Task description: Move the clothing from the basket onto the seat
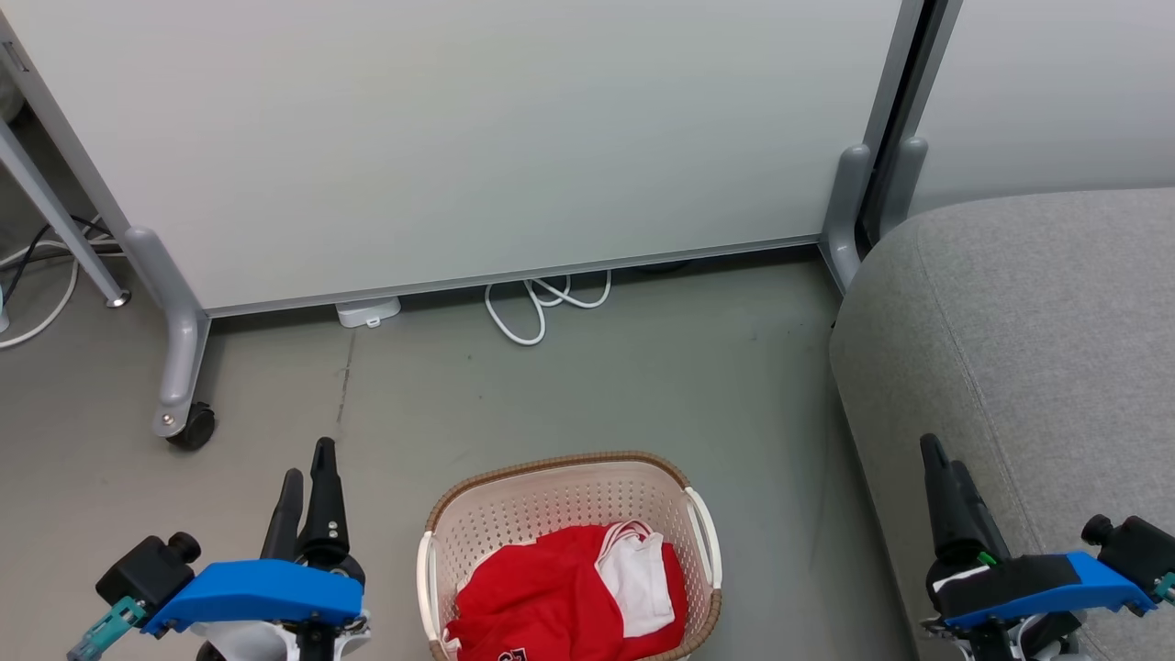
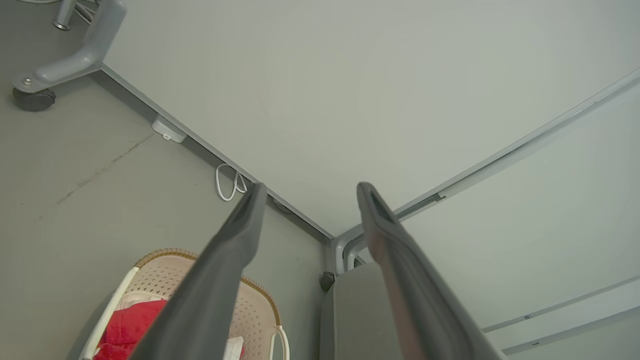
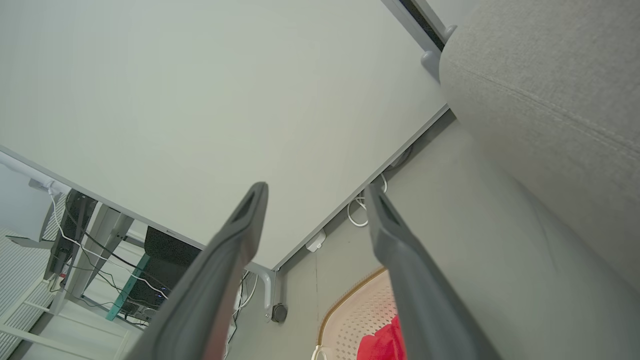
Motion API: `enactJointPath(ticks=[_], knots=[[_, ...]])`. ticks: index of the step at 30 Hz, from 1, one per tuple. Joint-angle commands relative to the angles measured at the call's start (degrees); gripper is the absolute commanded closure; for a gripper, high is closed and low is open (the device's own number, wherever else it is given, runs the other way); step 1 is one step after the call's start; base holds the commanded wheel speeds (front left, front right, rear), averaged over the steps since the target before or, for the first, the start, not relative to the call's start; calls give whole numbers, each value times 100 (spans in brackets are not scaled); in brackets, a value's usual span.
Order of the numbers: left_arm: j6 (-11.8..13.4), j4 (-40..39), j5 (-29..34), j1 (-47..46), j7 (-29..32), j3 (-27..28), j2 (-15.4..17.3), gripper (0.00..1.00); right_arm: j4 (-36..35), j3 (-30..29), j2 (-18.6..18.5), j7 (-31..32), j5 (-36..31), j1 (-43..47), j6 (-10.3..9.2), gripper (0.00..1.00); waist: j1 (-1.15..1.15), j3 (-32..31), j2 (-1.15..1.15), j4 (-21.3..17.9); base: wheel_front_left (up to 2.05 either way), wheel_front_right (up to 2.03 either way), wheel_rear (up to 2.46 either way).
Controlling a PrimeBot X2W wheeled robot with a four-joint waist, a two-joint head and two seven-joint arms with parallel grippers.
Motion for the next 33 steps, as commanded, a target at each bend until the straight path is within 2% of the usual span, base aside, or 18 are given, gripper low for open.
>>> enactJointPath(ticks=[1,2,14,33], knots=[[-6,-64,107,-152,-48,-32,45,0,-79,15,-34,-44,-102,-164,8,0,0,0,0,0,0,0,0],[-25,-61,463,-159,-103,-80,49,0,-54,39,-35,-100,-379,-178,9,0,0,5,0,6,0,0,0],[-47,-53,1552,-163,-299,-235,73,0,-16,61,-40,-295,-1316,-183,10,0,0,3,0,36,0,0,0],[-119,95,2630,-242,-590,-368,73,0,187,169,-46,-586,-2609,-253,12,0,0,11,0,89,0,0,0]])
